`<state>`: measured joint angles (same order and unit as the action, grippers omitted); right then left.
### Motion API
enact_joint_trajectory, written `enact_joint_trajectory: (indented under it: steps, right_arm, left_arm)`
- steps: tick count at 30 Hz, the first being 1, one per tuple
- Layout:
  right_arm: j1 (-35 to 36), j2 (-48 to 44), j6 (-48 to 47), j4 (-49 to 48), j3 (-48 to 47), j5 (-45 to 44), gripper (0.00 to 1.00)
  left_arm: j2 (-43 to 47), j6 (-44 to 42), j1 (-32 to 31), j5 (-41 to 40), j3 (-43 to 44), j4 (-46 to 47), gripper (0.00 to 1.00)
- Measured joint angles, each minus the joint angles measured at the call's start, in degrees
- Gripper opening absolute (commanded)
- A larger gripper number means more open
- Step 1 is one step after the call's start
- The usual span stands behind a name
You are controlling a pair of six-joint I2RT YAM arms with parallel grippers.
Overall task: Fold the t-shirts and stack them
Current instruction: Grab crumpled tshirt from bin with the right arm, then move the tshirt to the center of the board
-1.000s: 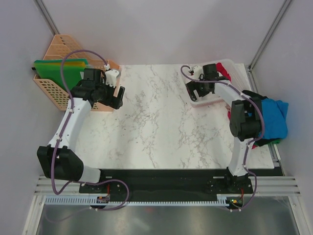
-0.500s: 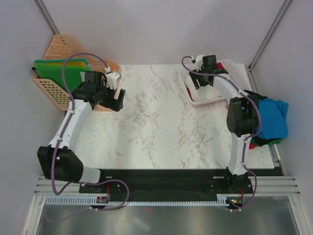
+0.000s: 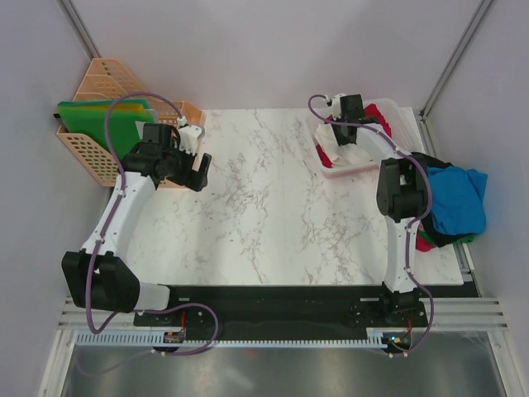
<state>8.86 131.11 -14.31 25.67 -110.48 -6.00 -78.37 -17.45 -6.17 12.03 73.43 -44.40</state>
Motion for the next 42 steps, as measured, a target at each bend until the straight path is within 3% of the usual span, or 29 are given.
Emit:
enact_joint_trajectory:
  steps: [7,17,23,42]
  right_arm:
    - [0.0,-7.6,-0.1,-0.3,6.3,0.4,0.0]
    - [0.1,-38.2,0.2,4.9,6.5,7.0,0.0]
    - [1.0,-50.6,1.6,5.2,4.5,13.1,0.0]
    - [1.5,-54.7,10.5,6.7,-1.2,32.0,0.0]
  left_arm:
    - [-0.2,0.0,0.0,0.1,-0.7,0.3,1.0]
    - [-2.0,0.0,0.0,0.4,-0.7,0.8,1.0]
    - [-1.9,0.0,0.0,0.6,-1.9,1.3,1.0]
    - [-1.1,0.0,0.0,0.5,-3.5,1.3,1.0]
